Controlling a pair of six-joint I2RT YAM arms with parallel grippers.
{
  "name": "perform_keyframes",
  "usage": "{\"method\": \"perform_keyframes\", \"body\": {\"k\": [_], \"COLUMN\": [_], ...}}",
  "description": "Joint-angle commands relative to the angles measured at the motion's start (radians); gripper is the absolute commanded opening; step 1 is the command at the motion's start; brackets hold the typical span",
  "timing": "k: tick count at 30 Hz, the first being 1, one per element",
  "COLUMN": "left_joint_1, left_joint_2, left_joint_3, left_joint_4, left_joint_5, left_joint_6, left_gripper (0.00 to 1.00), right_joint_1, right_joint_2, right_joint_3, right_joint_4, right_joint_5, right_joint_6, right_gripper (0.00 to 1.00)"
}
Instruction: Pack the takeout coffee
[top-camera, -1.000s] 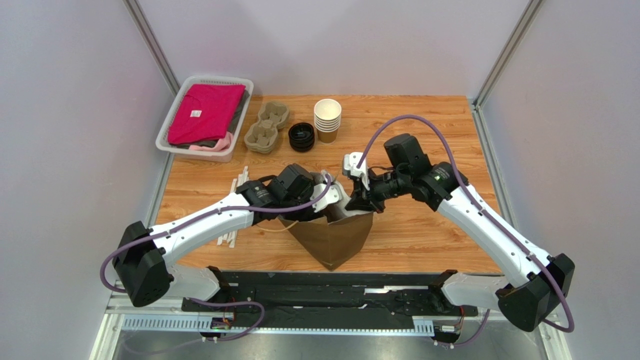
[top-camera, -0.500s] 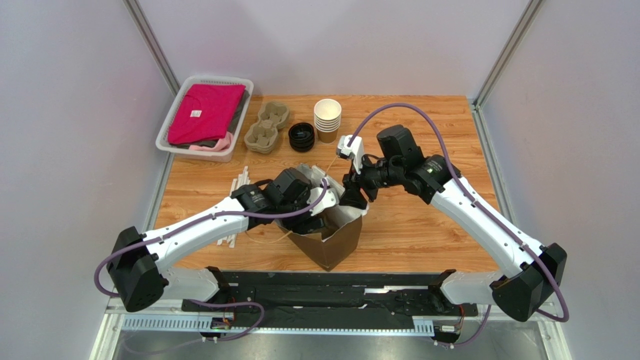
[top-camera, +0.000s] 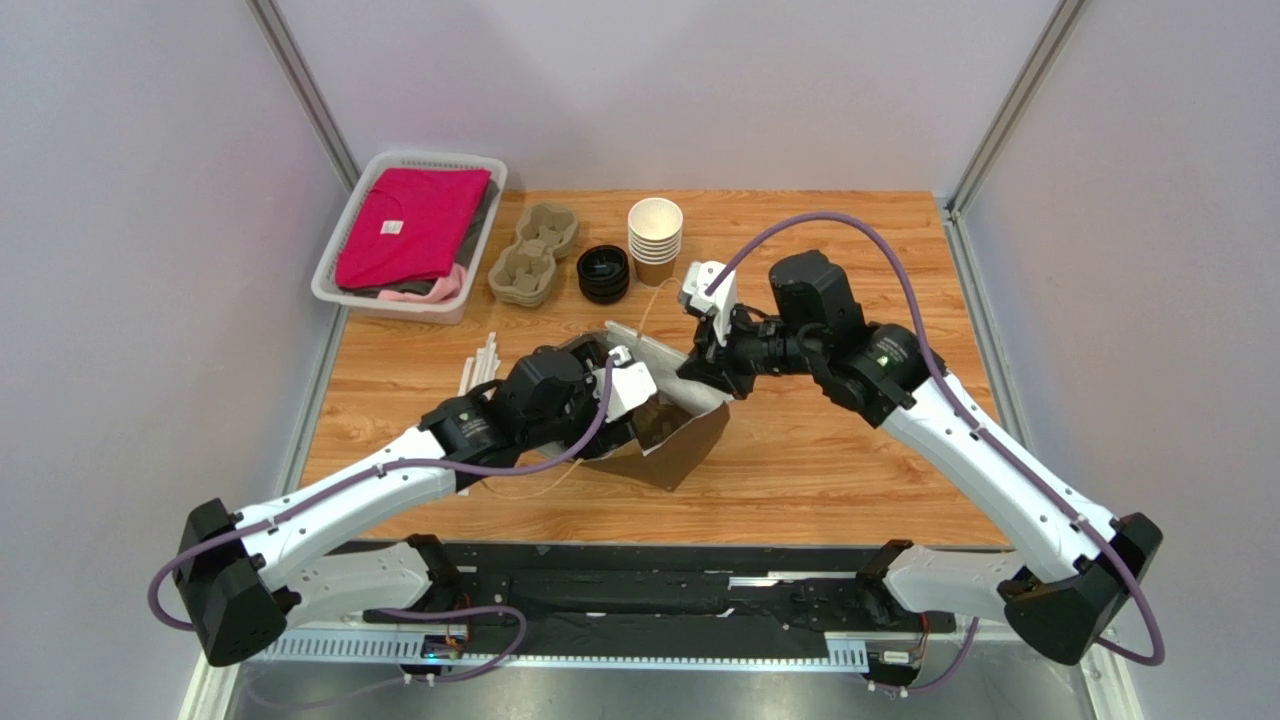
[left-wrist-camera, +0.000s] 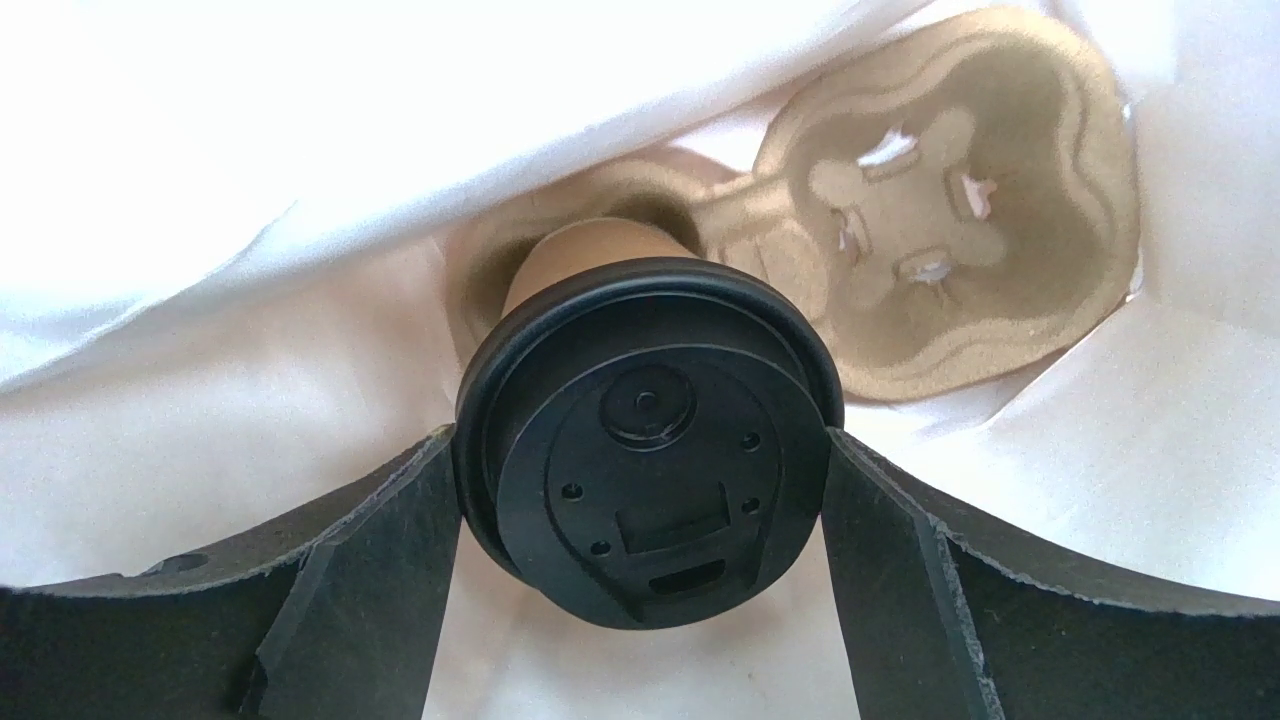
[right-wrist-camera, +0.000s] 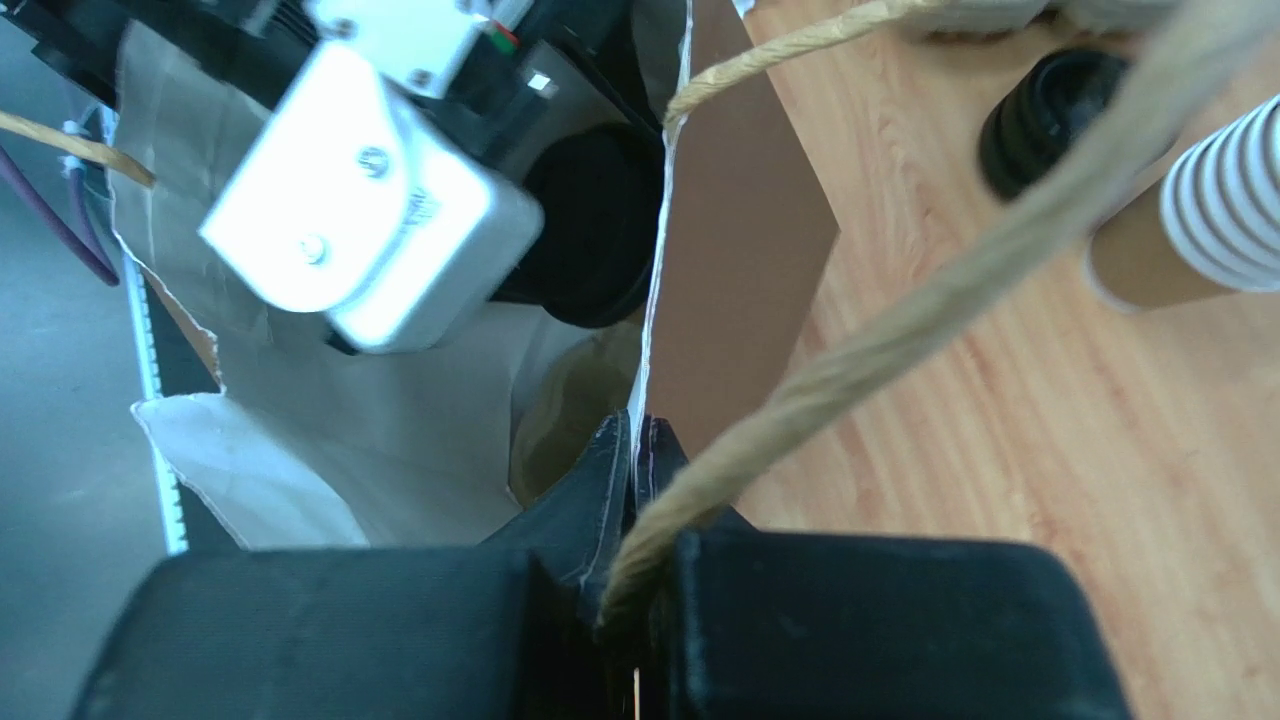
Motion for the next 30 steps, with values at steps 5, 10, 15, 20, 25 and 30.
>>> {"method": "perform_keyframes", "body": {"k": [5, 10, 15, 20, 25, 30], "left_joint_1": [-0.007, -0.007, -0.007, -0.007, -0.007, -0.005], "left_joint_2": [0.06, 0.112, 0.132, 0.154, 0.169, 0.183], "left_joint_3": [-0.111, -0.175, -0.195, -0.184, -0.18, -0.16], "left_joint_4": [0.241, 0.344, 0.367, 0.337, 0.312, 0.275], "left_joint_5": [-0.096, -0.127, -0.13, -0.125, -0.125, -0.124], "left_joint_6": [-0.005, -0.006, 0.001, 0.009, 0.018, 0.021], "left_gripper": [0.17, 0.16, 0.16, 0.15, 0.14, 0.14], "right_joint_1": [0.114, 0.163, 0.171, 0.171, 0.171, 0.169], "right_joint_2": [-0.076, -0.11, -0.115, -0.124, -0.145, -0.145], "right_joint_3": [-0.019, -0.103, -0.111, -0.123, -0.157, -0.163], "right_joint_4": [0.163, 0.224, 0.233, 0.239, 0.268, 0.273], "right_joint_5": [0.182, 0.254, 0.256, 0.227, 0.208, 0.2], "right_joint_6": [-0.212, -0.269, -0.281, -0.281, -0.29, -0.287], "right_gripper": [0.0, 0.0, 0.0, 0.0, 0.0, 0.0]}}
